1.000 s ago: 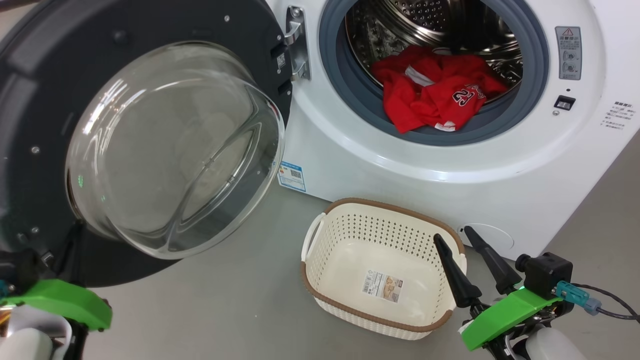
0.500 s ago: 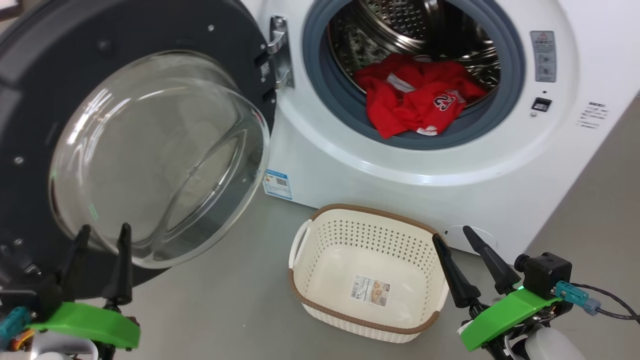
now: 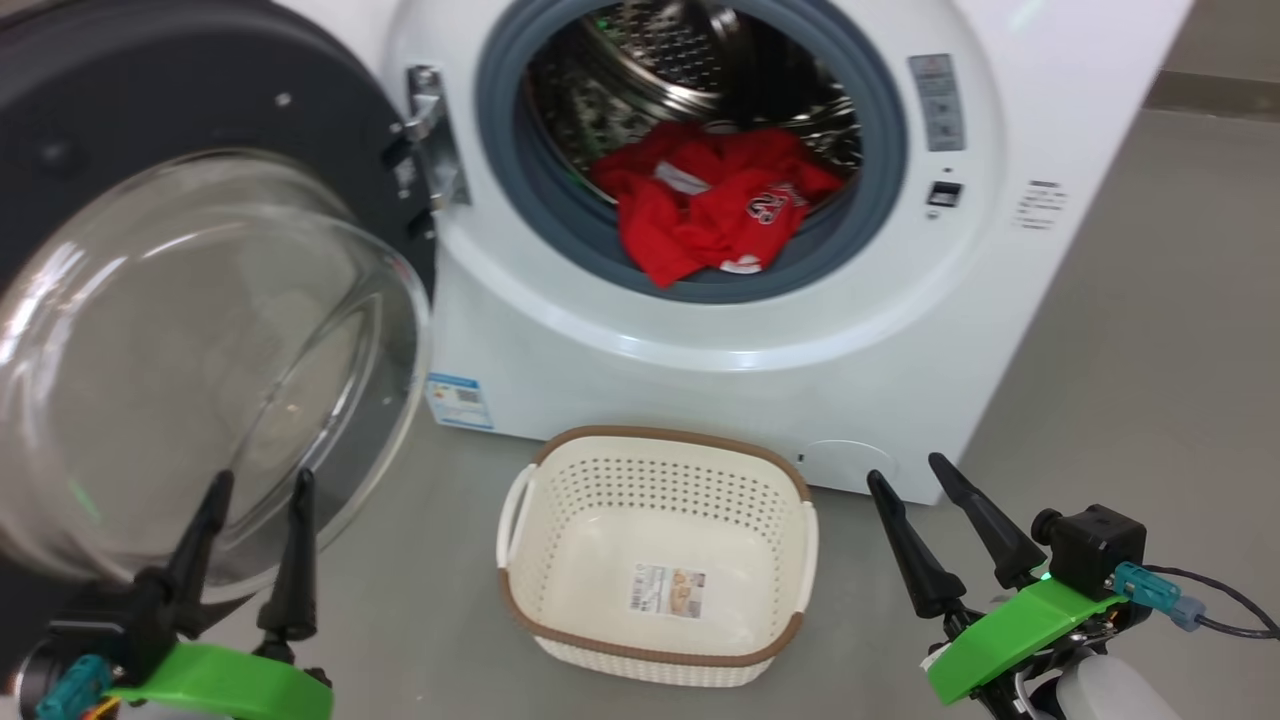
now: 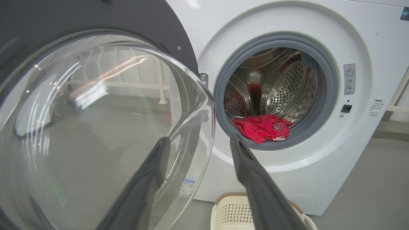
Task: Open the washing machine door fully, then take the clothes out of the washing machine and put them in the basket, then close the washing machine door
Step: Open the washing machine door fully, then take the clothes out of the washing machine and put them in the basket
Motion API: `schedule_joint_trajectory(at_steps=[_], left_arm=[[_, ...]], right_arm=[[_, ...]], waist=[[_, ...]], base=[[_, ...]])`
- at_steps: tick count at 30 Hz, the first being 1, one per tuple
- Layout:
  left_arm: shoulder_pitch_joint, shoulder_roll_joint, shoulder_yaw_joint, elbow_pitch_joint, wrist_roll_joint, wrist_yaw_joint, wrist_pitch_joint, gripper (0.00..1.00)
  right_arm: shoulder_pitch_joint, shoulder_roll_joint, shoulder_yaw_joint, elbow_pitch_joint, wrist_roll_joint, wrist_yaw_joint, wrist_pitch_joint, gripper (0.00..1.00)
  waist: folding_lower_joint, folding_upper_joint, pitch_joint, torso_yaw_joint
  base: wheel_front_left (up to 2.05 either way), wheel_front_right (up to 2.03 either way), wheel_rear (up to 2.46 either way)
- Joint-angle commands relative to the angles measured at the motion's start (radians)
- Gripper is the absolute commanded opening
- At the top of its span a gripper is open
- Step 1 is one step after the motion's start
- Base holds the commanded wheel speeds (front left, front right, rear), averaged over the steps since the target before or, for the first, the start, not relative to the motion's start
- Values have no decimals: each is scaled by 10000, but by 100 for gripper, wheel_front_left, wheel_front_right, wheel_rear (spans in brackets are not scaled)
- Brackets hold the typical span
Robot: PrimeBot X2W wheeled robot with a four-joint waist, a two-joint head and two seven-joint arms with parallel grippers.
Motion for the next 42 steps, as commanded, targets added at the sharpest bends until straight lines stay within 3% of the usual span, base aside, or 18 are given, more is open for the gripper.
schedule_joint_trajectory(at_steps=[1,15,24,42], left_arm=[[-215,209,376,-249,83,80,-84,100],[124,-286,293,113,126,103,-556,100],[204,-553,562,369,247,-269,-731,100],[347,-1166,1339,481,1050,-725,-753,100]], right_arm=[[8,-78,191,-263,42,16,-128,100],[-62,-314,38,-528,-114,16,-128,100],[-182,-464,-107,-770,-231,16,-128,100],[-209,-488,-629,-1061,-397,16,-128,100]], waist=[[0,-1,-95,-460],[0,-1,-125,-2109],[0,-1,90,-2918],[0,-1,352,-3368]], base=[[0,0,0],[0,0,0],[0,0,0],[0,0,0]])
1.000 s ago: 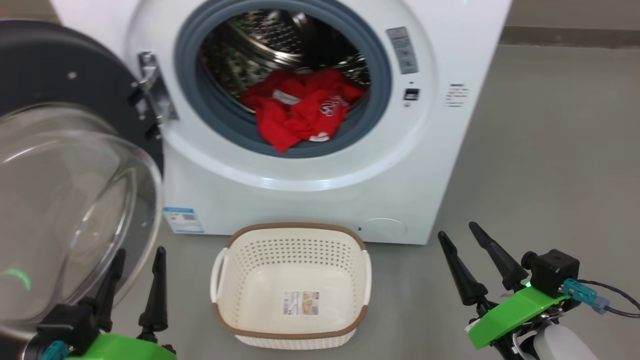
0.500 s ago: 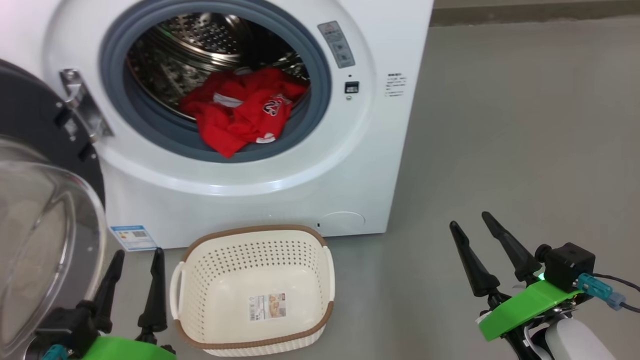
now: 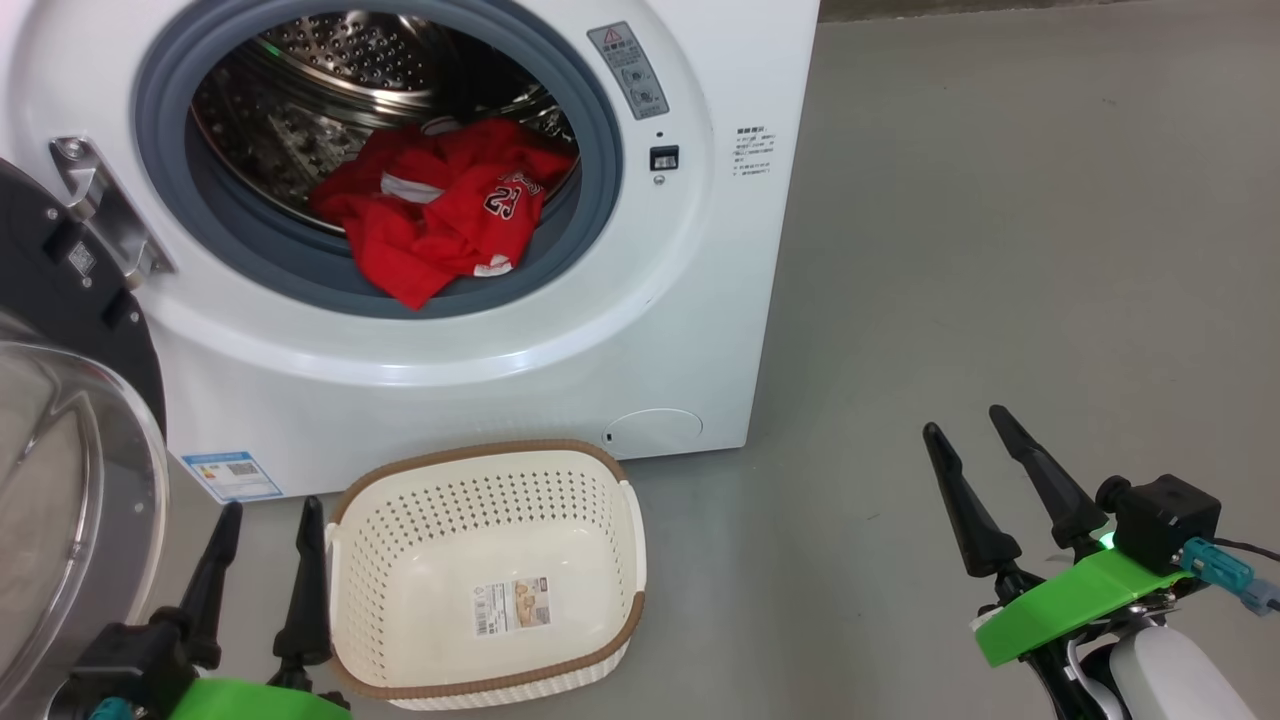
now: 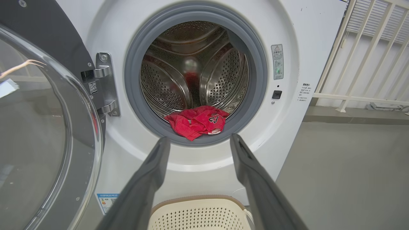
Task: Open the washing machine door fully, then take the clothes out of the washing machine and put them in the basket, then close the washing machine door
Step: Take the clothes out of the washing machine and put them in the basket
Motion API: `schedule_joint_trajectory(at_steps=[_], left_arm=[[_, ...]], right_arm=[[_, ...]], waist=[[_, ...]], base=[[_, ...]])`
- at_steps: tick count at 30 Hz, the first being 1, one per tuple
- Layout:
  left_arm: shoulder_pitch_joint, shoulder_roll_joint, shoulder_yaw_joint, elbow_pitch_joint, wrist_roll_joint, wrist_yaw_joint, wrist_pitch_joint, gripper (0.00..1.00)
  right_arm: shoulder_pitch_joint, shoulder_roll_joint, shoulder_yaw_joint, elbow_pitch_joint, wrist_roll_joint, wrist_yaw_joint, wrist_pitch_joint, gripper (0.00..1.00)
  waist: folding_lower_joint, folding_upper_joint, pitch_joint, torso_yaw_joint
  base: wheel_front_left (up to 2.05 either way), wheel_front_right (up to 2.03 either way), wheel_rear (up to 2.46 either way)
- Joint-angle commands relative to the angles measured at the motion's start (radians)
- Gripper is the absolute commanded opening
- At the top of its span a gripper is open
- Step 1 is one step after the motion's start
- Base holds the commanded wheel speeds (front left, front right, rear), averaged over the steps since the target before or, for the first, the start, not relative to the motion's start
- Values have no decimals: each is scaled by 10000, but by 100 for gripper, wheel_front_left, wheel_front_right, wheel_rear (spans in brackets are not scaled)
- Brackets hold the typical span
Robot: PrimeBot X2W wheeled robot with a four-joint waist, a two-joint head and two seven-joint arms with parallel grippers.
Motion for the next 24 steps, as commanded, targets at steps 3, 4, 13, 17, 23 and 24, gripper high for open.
schedule_joint_trajectory(at_steps=[3,4,13,17,23,24], left_arm=[[-167,86,497,-150,153,-188,-123,100],[-164,48,529,-143,193,-230,-123,100],[-143,-207,840,10,496,-503,-123,100],[-148,-294,958,55,617,-604,-123,100],[-137,-409,1100,94,776,-732,-124,100],[-137,-427,1123,99,799,-751,-124,100]], right_arm=[[-190,-86,104,-276,-136,16,-120,100],[-190,-91,89,-279,-136,16,-120,100],[-160,-46,37,-247,-163,16,-120,100],[-156,-34,27,-244,-151,16,-120,100],[-153,-26,33,-222,-153,16,-120,100],[-157,-23,36,-219,-155,16,-120,100]], waist=[[0,0,-6,8],[0,0,-6,16],[0,0,-10,86],[0,0,-26,114],[0,0,-37,146],[0,0,-38,149]], base=[[0,0,0],[0,0,0],[0,0,0],[0,0,0],[0,0,0],[0,0,0]])
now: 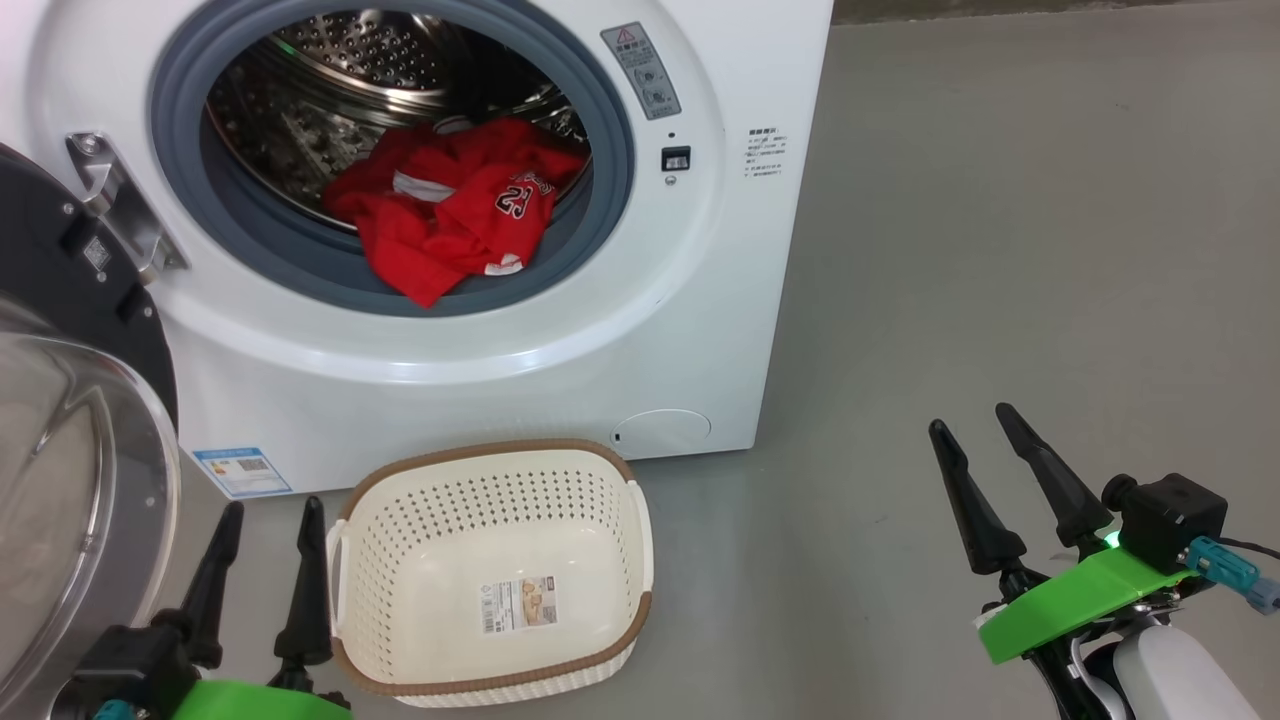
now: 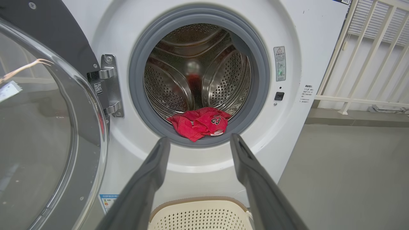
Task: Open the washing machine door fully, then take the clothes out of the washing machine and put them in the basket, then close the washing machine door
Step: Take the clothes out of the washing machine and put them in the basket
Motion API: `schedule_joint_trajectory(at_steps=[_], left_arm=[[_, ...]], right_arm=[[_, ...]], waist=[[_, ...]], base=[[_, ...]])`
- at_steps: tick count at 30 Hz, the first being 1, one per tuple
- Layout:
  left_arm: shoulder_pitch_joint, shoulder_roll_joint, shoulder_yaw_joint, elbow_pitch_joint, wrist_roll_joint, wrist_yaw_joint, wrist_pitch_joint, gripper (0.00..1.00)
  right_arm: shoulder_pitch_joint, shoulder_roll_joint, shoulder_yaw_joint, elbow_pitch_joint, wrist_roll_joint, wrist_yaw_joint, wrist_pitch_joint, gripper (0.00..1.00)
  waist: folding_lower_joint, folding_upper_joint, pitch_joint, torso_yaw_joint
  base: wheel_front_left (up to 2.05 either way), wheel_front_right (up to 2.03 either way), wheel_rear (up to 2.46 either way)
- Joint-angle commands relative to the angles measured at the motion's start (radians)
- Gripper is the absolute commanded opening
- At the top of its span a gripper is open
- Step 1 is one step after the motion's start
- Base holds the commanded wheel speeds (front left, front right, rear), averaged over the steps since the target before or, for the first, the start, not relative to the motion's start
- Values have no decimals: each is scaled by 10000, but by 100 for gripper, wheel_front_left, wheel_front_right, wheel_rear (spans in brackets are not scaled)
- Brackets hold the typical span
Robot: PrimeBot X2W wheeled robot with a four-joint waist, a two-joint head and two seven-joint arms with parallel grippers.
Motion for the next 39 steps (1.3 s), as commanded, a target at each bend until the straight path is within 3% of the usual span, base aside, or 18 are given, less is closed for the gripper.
schedule_joint_trajectory(at_steps=[1,26,39], left_arm=[[-139,151,449,-180,134,-80,-124,100],[-117,-140,813,-190,586,-433,-124,100],[-93,-199,870,-115,687,-559,-124,100]], right_arm=[[-162,-43,168,-220,-154,16,-120,100],[-128,-22,178,-206,-123,16,-120,100],[-104,-45,255,-171,-104,16,-120,100]], waist=[[0,0,-4,7],[0,0,-38,122],[0,0,-98,149]], base=[[0,0,0],[2,-2,0],[114,-114,0]])
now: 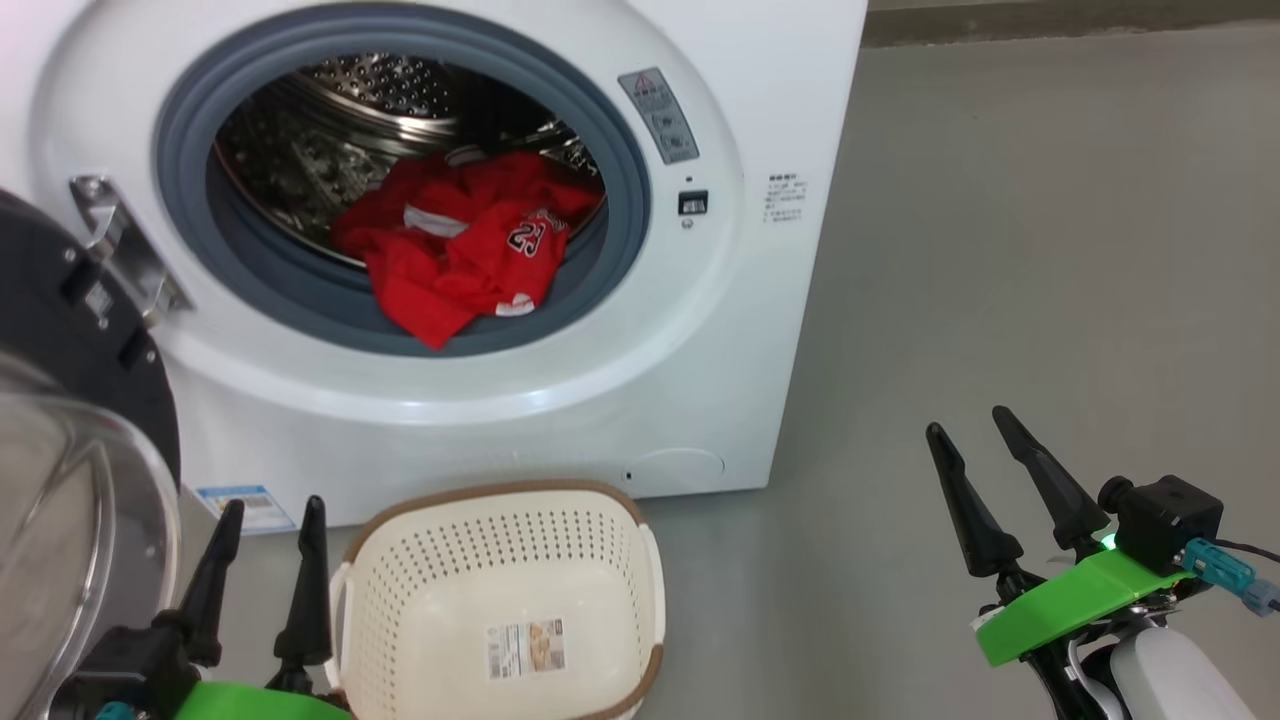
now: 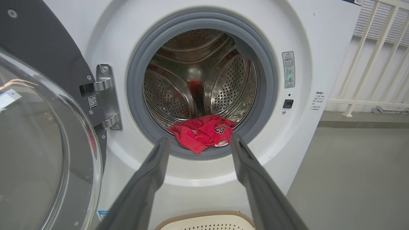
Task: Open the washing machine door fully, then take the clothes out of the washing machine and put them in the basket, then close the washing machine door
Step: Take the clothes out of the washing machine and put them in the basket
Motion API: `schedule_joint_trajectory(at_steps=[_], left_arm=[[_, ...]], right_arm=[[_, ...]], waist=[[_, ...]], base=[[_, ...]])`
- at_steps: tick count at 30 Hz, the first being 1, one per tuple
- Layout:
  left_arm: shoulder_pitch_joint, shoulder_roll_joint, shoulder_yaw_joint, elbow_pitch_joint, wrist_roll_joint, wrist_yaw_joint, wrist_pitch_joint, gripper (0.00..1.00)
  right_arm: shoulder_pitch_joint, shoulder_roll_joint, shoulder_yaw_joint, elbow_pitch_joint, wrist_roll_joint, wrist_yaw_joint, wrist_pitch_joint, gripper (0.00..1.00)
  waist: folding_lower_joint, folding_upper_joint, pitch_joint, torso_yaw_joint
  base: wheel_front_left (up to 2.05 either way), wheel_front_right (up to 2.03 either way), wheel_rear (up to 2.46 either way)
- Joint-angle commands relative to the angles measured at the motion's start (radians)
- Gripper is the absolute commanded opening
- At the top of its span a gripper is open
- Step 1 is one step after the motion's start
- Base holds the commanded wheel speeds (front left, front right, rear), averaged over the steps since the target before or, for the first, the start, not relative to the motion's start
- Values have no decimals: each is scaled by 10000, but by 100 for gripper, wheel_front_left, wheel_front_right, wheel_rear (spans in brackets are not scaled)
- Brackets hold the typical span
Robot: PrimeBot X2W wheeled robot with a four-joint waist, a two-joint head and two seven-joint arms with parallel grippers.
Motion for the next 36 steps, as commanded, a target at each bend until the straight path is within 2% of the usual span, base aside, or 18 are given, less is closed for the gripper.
schedule_joint_trajectory(at_steps=[1,11,36], left_arm=[[-96,143,393,-189,90,-50,-124,100],[-154,127,412,-133,51,-125,-124,100],[-230,21,579,-18,168,-136,-124,100]], right_arm=[[-108,-71,225,-224,-101,16,-120,100],[-137,-55,235,-222,-105,16,-120,100],[-173,-24,194,-188,-120,16,-120,100]], waist=[[0,-1,6,-4],[0,-1,128,-9],[0,-1,182,65]], base=[[155,-155,0],[112,-112,0],[2,-2,0]])
